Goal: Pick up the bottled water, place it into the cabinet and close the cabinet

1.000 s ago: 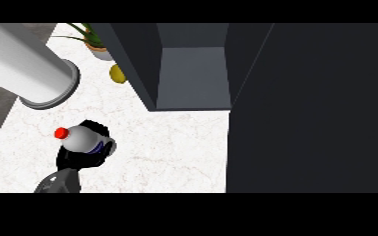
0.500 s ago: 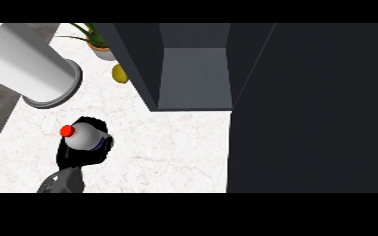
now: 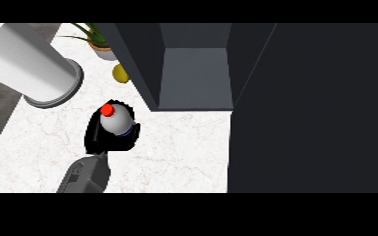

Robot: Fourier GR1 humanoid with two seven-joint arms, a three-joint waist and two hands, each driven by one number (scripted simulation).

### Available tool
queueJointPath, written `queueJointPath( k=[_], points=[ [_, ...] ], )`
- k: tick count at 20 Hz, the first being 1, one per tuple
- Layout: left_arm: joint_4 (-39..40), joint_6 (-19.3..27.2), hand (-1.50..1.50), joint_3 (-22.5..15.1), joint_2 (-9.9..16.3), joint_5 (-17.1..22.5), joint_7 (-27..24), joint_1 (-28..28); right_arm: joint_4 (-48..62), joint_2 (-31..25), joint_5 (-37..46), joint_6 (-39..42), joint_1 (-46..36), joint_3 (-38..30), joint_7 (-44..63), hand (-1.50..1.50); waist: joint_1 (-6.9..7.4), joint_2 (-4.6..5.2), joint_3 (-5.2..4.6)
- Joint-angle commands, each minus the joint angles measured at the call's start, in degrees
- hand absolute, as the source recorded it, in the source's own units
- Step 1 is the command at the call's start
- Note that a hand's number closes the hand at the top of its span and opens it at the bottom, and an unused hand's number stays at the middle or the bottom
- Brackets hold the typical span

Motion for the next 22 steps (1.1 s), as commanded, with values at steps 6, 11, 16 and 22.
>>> queueJointPath(
  k=[6,11,16,22],
  points=[
    [-11.96,15.53,1.50,-12.28,-2.38,0.62,8.98,-2.36,-11.03,0.77,-5.18,-4.63,-0.04,1.39,5.82,-1.50,0.00,0.30,-0.06],
    [-10.33,25.63,1.50,-18.89,-2.41,4.60,8.96,-7.41,-8.58,0.59,-8.53,0.81,3.80,-2.72,1.74,-1.50,-1.55,0.24,-0.06],
    [-12.65,34.23,1.50,-20.50,-2.42,-0.11,15.35,-10.62,-9.86,0.24,-9.20,-0.12,3.83,-2.57,3.06,-1.50,-1.13,0.09,-0.04],
    [-2.13,42.03,1.50,-23.70,-2.42,0.80,16.80,-20.30,-8.60,-1.05,-10.11,-0.83,1.30,-2.04,4.35,-1.50,-1.52,0.41,-0.05]
  ],
)
